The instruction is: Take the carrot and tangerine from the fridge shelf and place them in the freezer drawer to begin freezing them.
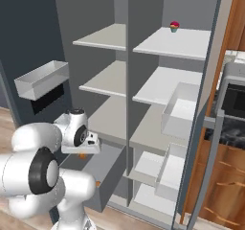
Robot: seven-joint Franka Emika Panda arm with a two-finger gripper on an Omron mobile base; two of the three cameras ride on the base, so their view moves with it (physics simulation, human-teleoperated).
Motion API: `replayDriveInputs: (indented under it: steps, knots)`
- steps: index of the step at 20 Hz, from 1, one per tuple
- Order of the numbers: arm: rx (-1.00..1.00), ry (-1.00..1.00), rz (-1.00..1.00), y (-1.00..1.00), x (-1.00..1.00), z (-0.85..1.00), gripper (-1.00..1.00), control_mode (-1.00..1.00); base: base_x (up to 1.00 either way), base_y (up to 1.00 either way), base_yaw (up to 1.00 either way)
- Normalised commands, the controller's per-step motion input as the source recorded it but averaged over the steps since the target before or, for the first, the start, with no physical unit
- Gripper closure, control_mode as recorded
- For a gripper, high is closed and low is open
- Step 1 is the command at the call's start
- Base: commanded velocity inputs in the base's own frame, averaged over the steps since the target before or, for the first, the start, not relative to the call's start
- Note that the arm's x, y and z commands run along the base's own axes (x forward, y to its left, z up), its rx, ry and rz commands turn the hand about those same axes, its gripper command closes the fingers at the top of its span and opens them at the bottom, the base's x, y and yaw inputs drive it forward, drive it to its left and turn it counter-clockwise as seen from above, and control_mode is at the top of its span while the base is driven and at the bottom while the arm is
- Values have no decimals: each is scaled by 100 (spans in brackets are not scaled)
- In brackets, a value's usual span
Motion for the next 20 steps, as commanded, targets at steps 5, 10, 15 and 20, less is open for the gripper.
replayDriveInputs:
  steps: [5,10,15,20]
  knots:
    - [10,0,19,-12,4,-64,100,-100,0,0,0]
    - [5,0,8,0,10,-55,100,-100,0,0,0]
    - [9,1,6,-4,36,-44,100,-100,0,0,0]
    - [11,10,0,-10,73,-27,100,-100,0,0,0]
